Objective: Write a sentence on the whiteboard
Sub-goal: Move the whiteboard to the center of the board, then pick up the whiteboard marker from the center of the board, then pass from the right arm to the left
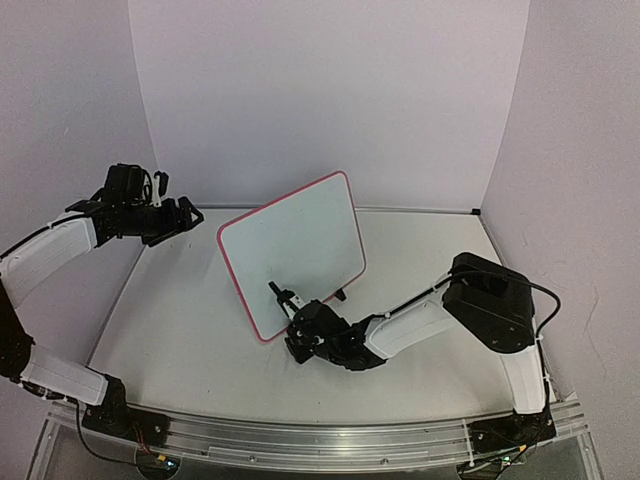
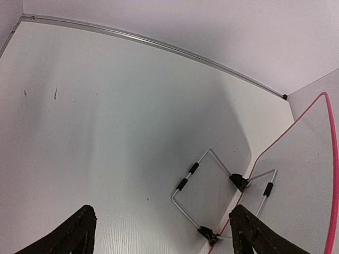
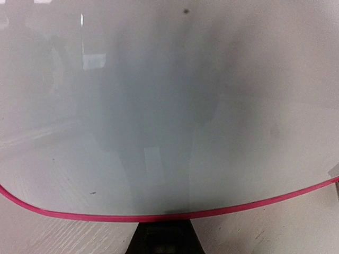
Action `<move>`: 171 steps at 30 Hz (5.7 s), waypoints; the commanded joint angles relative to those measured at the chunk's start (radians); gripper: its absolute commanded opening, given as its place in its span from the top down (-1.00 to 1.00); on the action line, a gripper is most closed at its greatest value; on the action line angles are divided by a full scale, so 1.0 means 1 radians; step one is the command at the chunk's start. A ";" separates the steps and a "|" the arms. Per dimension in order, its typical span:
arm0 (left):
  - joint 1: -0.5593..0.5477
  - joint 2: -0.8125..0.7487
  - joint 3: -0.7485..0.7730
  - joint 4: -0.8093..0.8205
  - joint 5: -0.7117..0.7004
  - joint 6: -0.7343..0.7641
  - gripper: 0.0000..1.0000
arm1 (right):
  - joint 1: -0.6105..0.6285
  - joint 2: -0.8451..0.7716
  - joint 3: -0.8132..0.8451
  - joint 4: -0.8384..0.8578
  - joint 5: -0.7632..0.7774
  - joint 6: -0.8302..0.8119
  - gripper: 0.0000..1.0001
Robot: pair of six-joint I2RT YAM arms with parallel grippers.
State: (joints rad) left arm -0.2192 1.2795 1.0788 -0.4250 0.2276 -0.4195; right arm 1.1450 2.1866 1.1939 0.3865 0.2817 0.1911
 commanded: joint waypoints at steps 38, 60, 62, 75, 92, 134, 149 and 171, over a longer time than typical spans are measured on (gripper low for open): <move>-0.002 -0.207 -0.022 -0.150 0.139 0.126 -0.76 | -0.149 -0.253 -0.027 -0.279 0.050 0.160 -0.59; -0.132 -0.126 0.055 -0.125 -0.166 0.428 -0.76 | -0.586 -0.905 -0.355 -1.009 -0.195 0.731 -0.51; -0.132 -0.136 0.032 -0.124 -0.199 0.443 -0.76 | -0.627 -0.899 -0.372 -1.008 -0.236 0.797 -0.40; -0.134 -0.156 -0.014 -0.097 -0.110 0.390 -0.76 | -0.692 -0.644 -0.264 -0.991 -0.319 0.948 0.01; -0.134 -0.161 -0.005 -0.119 -0.131 0.389 -0.76 | -0.698 -0.526 -0.263 -0.915 -0.282 1.026 0.05; -0.295 -0.191 0.070 -0.048 -0.107 0.245 -0.69 | -0.654 -0.850 -0.409 -0.264 -0.442 0.938 1.00; -0.787 0.086 0.092 0.492 0.069 0.026 -0.70 | -0.490 -1.018 -0.410 0.211 -0.373 0.811 1.00; -0.813 0.289 0.171 0.713 0.145 -0.125 0.41 | -0.437 -1.016 -0.427 0.305 -0.363 0.821 1.00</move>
State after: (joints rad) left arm -1.0282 1.5650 1.2102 0.2484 0.3574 -0.5350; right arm 0.7021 1.1637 0.7677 0.6358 -0.0971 1.0111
